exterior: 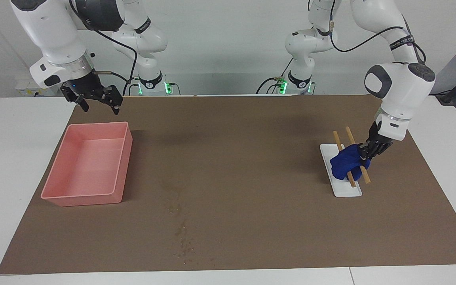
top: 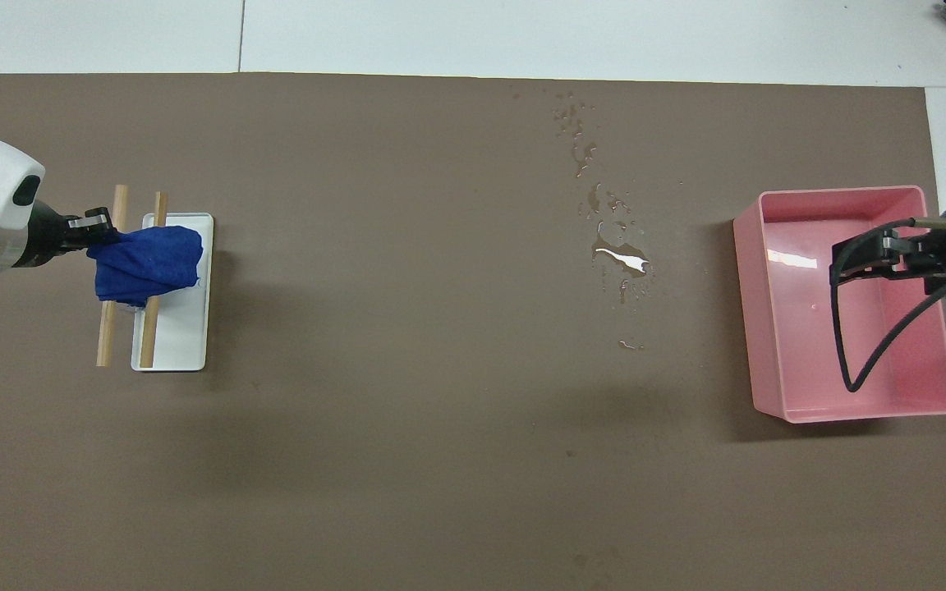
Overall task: Wipe water with towel using both arms
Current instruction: 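Close the left gripper on the blue cloth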
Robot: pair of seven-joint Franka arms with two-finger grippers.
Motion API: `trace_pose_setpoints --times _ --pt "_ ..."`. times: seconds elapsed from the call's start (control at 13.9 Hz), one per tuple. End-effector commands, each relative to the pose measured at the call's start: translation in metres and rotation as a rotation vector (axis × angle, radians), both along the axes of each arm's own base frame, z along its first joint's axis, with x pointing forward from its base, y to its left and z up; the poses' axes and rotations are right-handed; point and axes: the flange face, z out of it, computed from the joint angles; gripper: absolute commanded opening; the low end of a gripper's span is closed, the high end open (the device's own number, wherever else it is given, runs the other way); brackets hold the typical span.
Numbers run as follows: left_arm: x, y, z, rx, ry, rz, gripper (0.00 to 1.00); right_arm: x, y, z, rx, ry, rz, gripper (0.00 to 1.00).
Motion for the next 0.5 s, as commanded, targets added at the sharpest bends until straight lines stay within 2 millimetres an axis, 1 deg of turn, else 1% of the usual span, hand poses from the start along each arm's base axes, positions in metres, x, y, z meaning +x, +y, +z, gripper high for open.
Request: trace_pose_setpoints --times 0.0,0.22,0.43 --pt "-0.004 -0.009 0.002 0.003 0.026 -0.023 0.00 -0.006 0.002 0.001 -0.001 -0.013 -0.006 1.00" --pt "0.002 -0.015 0.037 -0.006 0.071 -0.036 0.00 -0.008 0.005 0.002 -0.001 -0.009 0.002 1.00" --pt "0.002 -0.018 0.062 -0.014 0.086 -0.023 0.00 -0.007 0.005 0.004 -0.001 -0.015 0.005 1.00"
